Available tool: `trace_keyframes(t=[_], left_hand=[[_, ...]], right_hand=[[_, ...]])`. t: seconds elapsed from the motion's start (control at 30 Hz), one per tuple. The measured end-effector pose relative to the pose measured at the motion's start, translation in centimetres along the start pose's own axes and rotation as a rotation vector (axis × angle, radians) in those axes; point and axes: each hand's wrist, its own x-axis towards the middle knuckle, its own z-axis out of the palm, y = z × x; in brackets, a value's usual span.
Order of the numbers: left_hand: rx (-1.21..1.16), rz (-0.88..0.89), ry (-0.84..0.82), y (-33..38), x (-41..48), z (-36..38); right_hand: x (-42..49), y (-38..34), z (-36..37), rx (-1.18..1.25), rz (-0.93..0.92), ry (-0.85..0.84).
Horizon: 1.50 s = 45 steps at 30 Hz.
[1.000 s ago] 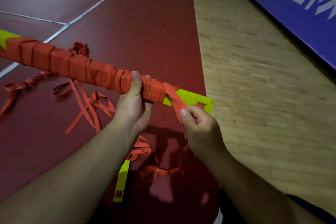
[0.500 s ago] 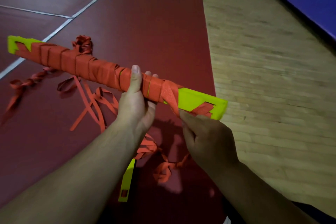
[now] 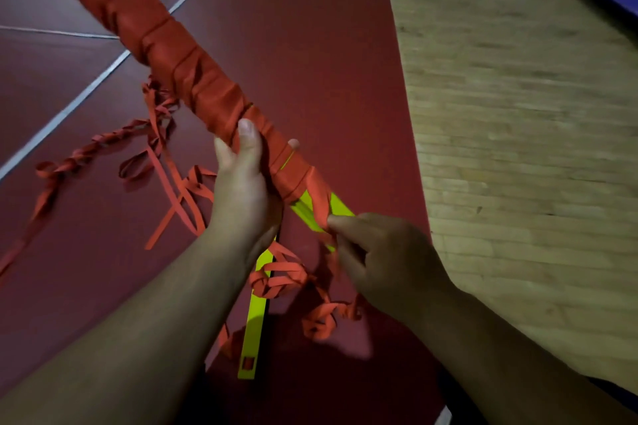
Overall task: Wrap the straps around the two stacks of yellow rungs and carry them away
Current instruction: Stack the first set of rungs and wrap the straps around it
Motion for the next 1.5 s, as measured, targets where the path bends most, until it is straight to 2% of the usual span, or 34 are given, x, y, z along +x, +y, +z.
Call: trace_keyframes(t=[0.1,0.2,0.27,0.33,0.4,0.53,0.63,0.7,0.8,0.9,1.03,1.1,1.17,1.27,1.3,1.4,1.5], left_hand=[[0.187,0.079,0.005,-0.5,-0.4,0.4],[0.154,0.030,0.021,-1.1,-0.1,0.6],[0.186,0.010,0.005,-1.9,0.2,0.4],[0.252,-0.028,0.015,-2.8,0.0,0.3],[0.183,-0.113,0.040,-3.5,-0.5,0.6],[0.057,-0.300,0.043,-4.7,-0.4,0.7],[0.081,-0.367,0.078,-5.2,0.0,0.2],[0.067,-0.425,0.057,-4.8,0.3,0.0],[0.038,-0.400,-0.021,-3.8,0.9,-0.9],[-0.013,-0.408,-0.160,-2.9,0.9,-1.0],[-0.251,-0.485,-0.277,-2.0,0.9,-1.4],[-0.241,-0.475,-0.291,-1.6,1.2,-1.4],[-0.082,-0.425,-0.222,-1.5,1.1,-0.7],[0.146,-0.319,-0.124,-2.3,0.9,-0.4],[0.195,-0.302,-0.104,-2.7,0.8,-0.5],[0.259,-0.312,-0.109,-3.3,0.7,-0.8],[0.355,-0.272,-0.067,-3.4,1.0,-0.7]], right_hand=[[0.0,0.0,-0.1,0.151,0.120,-0.081],[-0.1,-0.4,0.0,0.199,0.160,-0.102],[-0.1,-0.8,-0.1,0.143,0.139,-0.066],[-0.2,-1.2,0.1,-0.016,0.108,-0.033],[-0.4,-1.2,0.5,-0.150,0.110,-0.040],[-0.5,-0.4,0.7,-0.161,0.218,-0.181],[-0.6,0.1,1.0,-0.198,0.191,-0.152],[-0.4,0.7,0.8,-0.071,0.277,-0.125],[0.1,1.8,0.0,0.374,0.480,-0.129],[0.2,1.3,-0.2,0.754,0.500,-0.160],[-0.1,1.1,0.1,0.984,0.507,-0.275],[0.4,1.4,-0.5,1.031,0.566,-0.317],[0.8,1.8,-1.1,0.855,0.580,-0.373],[0.9,2.0,-1.4,0.265,0.451,-0.491],[0.8,1.9,-1.4,0.147,0.405,-0.526],[0.8,1.9,-1.4,0.053,0.327,-0.582],[1.0,2.2,-1.8,0.201,0.404,-0.624]])
